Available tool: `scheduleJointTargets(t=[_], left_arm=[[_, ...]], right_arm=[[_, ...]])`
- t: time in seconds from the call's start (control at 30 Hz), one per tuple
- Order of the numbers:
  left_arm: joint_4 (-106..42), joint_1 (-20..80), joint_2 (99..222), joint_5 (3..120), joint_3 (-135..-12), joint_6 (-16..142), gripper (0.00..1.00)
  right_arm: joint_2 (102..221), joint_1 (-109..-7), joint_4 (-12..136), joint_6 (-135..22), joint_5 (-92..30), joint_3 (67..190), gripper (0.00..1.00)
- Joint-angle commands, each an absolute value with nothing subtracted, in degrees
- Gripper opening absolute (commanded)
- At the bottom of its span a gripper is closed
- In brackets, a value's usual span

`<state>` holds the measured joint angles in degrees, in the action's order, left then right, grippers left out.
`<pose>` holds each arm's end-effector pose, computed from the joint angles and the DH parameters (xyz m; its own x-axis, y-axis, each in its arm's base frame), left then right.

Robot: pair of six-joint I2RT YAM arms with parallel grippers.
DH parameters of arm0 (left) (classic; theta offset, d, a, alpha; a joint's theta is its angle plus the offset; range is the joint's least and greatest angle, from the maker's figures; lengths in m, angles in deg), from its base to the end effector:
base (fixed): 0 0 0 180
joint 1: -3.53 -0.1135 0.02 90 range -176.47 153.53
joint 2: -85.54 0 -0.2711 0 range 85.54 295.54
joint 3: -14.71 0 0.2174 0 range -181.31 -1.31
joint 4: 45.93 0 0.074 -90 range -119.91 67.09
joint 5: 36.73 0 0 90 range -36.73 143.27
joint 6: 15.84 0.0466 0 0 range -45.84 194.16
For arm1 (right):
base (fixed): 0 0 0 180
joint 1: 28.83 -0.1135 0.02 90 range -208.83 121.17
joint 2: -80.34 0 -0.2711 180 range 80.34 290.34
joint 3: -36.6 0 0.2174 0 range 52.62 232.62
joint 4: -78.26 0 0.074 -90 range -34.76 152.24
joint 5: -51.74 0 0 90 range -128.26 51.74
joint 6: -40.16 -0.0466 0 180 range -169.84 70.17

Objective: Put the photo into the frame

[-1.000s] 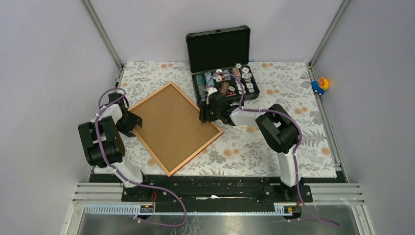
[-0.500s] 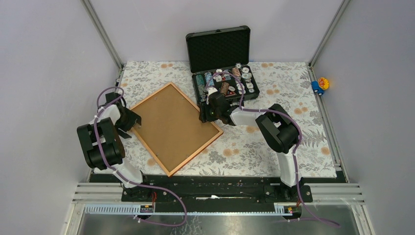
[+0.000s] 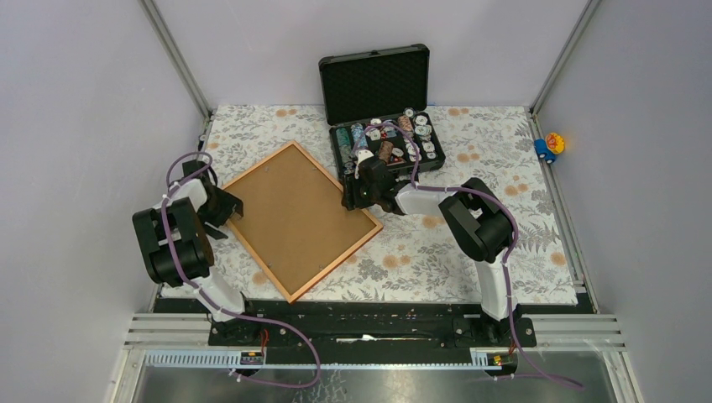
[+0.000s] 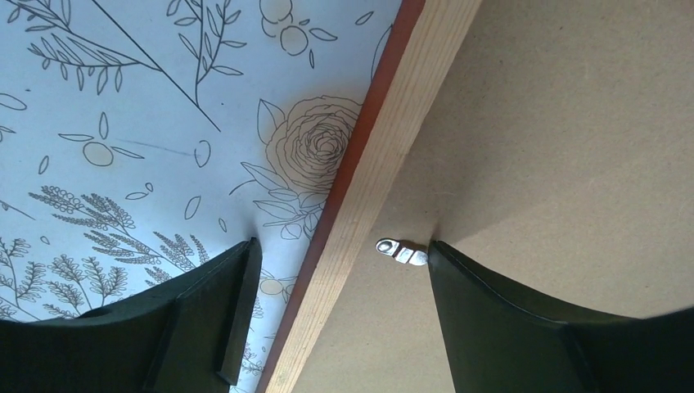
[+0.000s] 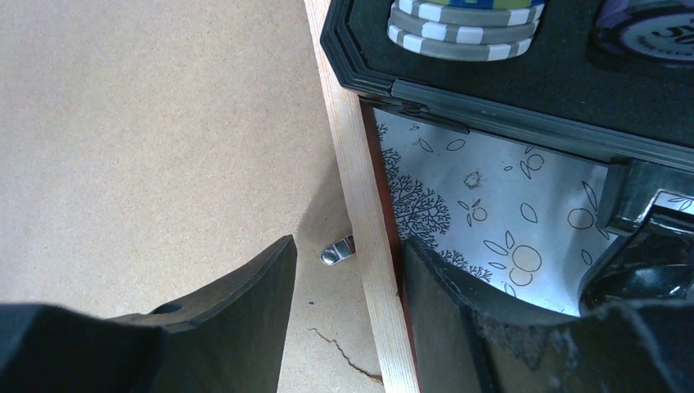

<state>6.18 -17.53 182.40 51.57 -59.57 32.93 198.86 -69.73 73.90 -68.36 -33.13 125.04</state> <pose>0.2654 0.1037 0.1829 -0.4354 -0.8736 -0.2174 -0.8689 0.4710 -0.1525 0.3275 0.2892 0.1746 -0.6302 -0.1273 -0.7659 -0.5354 0.7857 0.3099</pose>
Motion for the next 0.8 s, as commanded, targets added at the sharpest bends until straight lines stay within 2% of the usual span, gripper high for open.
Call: scheduleJointTargets(t=[0.0, 0.17, 0.27, 0.33, 0.57, 0.77], left_arm=[[4.95, -17.93, 182.7, 50.23, -60.51, 31.15, 0.79], [4.84, -17.98, 182.17, 50.53, -59.36, 33.26, 0.64], [3.67, -18.22, 180.83, 51.41, -58.09, 34.8, 0.4], [2.36, -18.42, 179.91, 52.82, -57.21, 36.27, 0.29], [2.87, -18.97, 181.46, 52.72, -58.52, 39.86, 0.02], [1.63, -18.97, 180.46, 52.65, -57.75, 42.69, 0.0]], right_arm=[[199.34, -69.7, 71.47, -69.46, -31.01, 125.28, 0.58], [199.52, -69.71, 71.47, -69.53, -30.71, 125.38, 0.58], [199.57, -69.7, 71.51, -69.53, -30.7, 125.38, 0.57], [199.61, -69.62, 71.47, -69.61, -30.7, 125.39, 0.57], [199.43, -69.64, 71.56, -69.7, -30.59, 125.35, 0.57], [199.45, -69.57, 71.55, -69.71, -30.52, 125.3, 0.57]])
